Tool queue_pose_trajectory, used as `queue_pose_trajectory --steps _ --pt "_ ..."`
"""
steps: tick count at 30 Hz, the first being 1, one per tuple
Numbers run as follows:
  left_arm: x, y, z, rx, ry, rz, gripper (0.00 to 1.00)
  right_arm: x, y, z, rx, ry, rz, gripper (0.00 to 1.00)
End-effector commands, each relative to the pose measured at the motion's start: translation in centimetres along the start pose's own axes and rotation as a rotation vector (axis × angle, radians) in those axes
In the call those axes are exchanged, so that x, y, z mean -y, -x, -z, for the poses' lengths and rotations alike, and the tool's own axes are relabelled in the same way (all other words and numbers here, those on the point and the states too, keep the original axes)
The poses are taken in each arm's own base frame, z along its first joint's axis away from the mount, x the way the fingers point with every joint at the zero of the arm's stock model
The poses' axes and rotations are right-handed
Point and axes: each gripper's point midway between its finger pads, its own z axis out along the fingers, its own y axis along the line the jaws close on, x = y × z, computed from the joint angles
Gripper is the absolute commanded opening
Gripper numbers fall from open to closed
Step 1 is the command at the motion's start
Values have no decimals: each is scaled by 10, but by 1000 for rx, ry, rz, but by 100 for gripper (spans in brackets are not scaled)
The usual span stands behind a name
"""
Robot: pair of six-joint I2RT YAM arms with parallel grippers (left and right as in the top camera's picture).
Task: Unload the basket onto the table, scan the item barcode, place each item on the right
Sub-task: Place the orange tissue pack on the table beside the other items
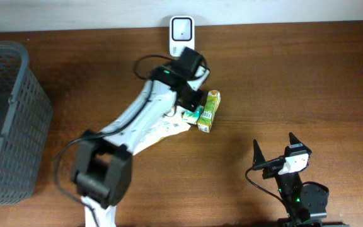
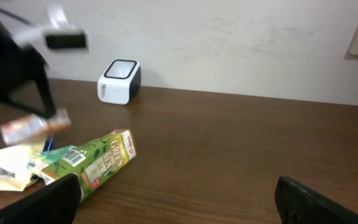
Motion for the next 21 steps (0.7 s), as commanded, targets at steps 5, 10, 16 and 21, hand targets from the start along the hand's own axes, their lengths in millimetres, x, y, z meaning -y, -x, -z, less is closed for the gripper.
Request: queue_pose_trajectory --steps 5,10,16,21 --pt "17 3 -42 2 -30 -22 48 -2 -3 0 -3 7 -1 99" --pt "12 38 -5 102 -25 -17 100 -2 -3 0 -3 7 -1 99" --pt "-61 64 148 317 64 110 99 -2 -3 0 -3 7 -1 99" --pt "-174 9 241 387 276 343 99 -2 -3 0 -3 7 -1 99"
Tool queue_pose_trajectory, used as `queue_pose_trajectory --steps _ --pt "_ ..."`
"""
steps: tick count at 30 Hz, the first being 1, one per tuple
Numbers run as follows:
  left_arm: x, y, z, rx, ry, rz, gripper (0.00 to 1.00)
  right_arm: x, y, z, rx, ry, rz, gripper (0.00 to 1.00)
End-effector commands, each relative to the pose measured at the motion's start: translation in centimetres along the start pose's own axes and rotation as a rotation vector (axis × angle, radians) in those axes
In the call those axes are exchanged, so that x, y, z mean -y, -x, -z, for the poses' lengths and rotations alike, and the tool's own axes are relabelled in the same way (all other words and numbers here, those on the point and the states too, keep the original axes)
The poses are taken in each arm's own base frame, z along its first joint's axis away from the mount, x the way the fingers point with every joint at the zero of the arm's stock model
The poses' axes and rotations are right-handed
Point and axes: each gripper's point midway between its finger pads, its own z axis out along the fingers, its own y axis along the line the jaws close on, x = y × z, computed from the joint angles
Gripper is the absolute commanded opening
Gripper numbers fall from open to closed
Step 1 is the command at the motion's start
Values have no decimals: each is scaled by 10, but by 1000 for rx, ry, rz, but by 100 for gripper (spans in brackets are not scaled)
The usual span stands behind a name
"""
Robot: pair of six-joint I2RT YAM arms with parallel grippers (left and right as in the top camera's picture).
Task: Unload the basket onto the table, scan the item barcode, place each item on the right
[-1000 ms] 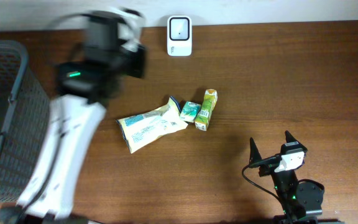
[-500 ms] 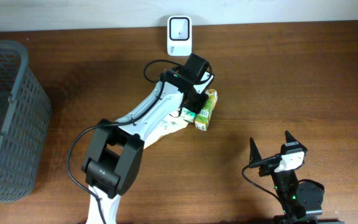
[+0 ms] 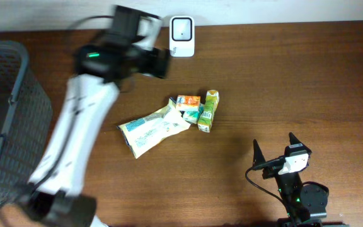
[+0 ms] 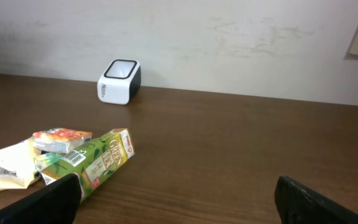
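Observation:
The white barcode scanner stands at the table's back edge. Mid-table lies a pile: a green tea carton, an orange packet and a pale yellow bag. My left gripper is blurred, up near the scanner's left side and away from the pile; whether its jaws are open does not show. My right gripper rests open and empty at the front right, pointing toward the pile.
A grey mesh basket fills the left edge of the table. A small teal packet lies between the orange packet and the carton. The pale wall rises right behind the scanner.
My left arm has moved from over the pile to the back left, beside the scanner. The orange packet, blurred under its gripper before, now lies still on the pile. My right arm is unmoved.

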Motion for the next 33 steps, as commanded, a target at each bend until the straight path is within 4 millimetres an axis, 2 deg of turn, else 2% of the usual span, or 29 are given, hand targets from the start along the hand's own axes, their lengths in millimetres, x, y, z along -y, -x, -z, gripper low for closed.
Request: queue_pose_trajectory --steps 1,3,6,9,15,22,24,27,33 --pt "-102 -7 54 44 210 153 99 -2 -3 0 -3 7 0 99" --pt "-155 -23 72 34 304 252 99 -2 -3 0 -3 7 0 99" --pt "-213 -54 92 -3 403 375 99 -2 -3 0 -3 7 0 99" --pt "-236 -66 103 -7 445 426 99 -2 -3 0 -3 7 0 99" --pt "-254 -78 112 -16 483 469 99 -2 -3 0 -3 7 0 99" --pt "-247 -91 112 -71 465 482 99 -2 -3 0 -3 7 0 99" --pt "-250 -86 113 -47 472 477 99 -2 -3 0 -3 7 0 99" --pt "-258 -65 120 26 497 373 99 -2 -3 0 -3 7 0 99" --pt "-268 -67 126 39 519 382 99 -2 -3 0 -3 7 0 99"
